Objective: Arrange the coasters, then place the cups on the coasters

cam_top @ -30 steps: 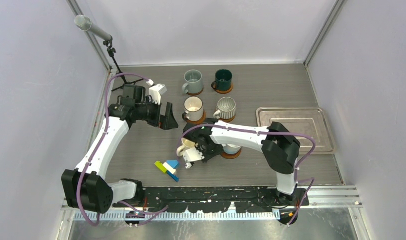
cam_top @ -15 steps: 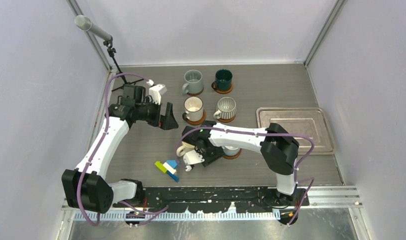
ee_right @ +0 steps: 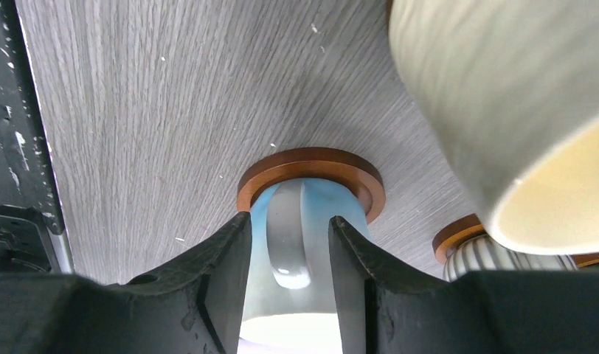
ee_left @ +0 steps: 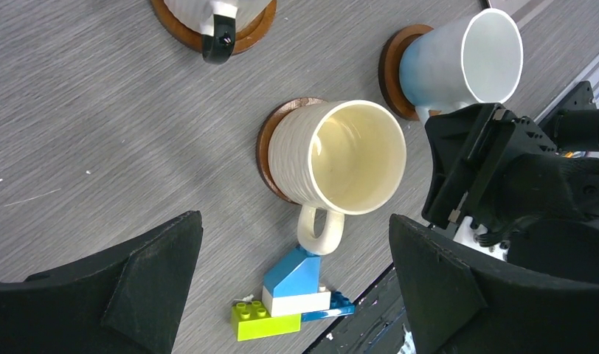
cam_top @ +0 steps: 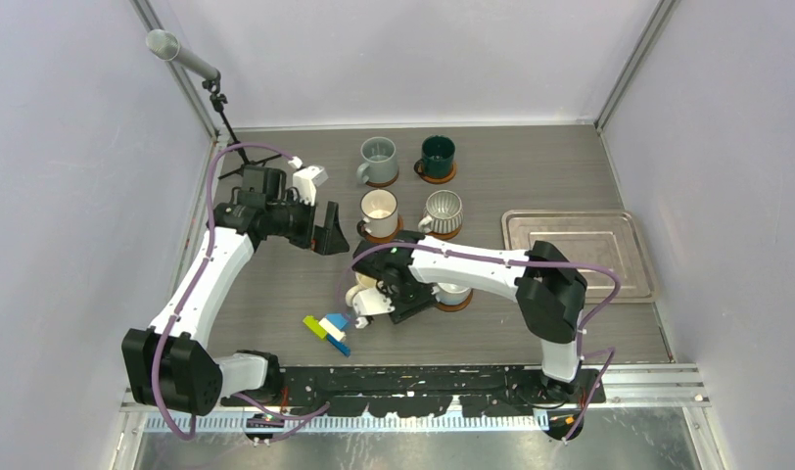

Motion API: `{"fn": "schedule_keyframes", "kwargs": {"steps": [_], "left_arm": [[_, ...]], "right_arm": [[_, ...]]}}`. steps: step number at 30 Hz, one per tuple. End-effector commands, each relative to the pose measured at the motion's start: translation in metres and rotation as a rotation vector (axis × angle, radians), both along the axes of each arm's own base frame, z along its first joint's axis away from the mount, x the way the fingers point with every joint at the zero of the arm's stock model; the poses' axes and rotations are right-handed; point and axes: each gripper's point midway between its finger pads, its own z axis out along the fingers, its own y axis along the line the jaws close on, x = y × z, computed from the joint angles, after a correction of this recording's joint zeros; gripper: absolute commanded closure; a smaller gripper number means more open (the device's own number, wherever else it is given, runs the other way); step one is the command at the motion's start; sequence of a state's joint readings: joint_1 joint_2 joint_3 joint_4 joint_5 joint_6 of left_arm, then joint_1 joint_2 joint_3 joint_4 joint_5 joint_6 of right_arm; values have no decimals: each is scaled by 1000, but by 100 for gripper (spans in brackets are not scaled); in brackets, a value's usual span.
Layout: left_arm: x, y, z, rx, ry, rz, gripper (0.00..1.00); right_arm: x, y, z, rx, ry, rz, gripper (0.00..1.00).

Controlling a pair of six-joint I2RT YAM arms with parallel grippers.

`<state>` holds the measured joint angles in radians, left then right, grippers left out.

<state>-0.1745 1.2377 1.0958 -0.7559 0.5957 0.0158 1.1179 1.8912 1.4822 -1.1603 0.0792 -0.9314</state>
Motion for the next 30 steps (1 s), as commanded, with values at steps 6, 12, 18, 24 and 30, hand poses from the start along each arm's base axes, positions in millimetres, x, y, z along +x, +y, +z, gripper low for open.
{"fn": "schedule_keyframes", "kwargs": {"steps": [6,12,18,24,30], "left_arm": [[0,10,10,57,-54,-16,0],[2,12,17,72,-66,-5,0],[4,18,23,98,-100,11,0],[2,19,25,99,-119,15,0],[3,15,29,70,-131,20,0]], "right_arm": [[-8,31,70,268,13,-97,51],[19,36,115,444,32,-303,50],[81,-2,164,721,-13,-711,45],[142,-120,152,761,-258,-1147,33],[144,-216,90,592,-246,-1530,33]]}}
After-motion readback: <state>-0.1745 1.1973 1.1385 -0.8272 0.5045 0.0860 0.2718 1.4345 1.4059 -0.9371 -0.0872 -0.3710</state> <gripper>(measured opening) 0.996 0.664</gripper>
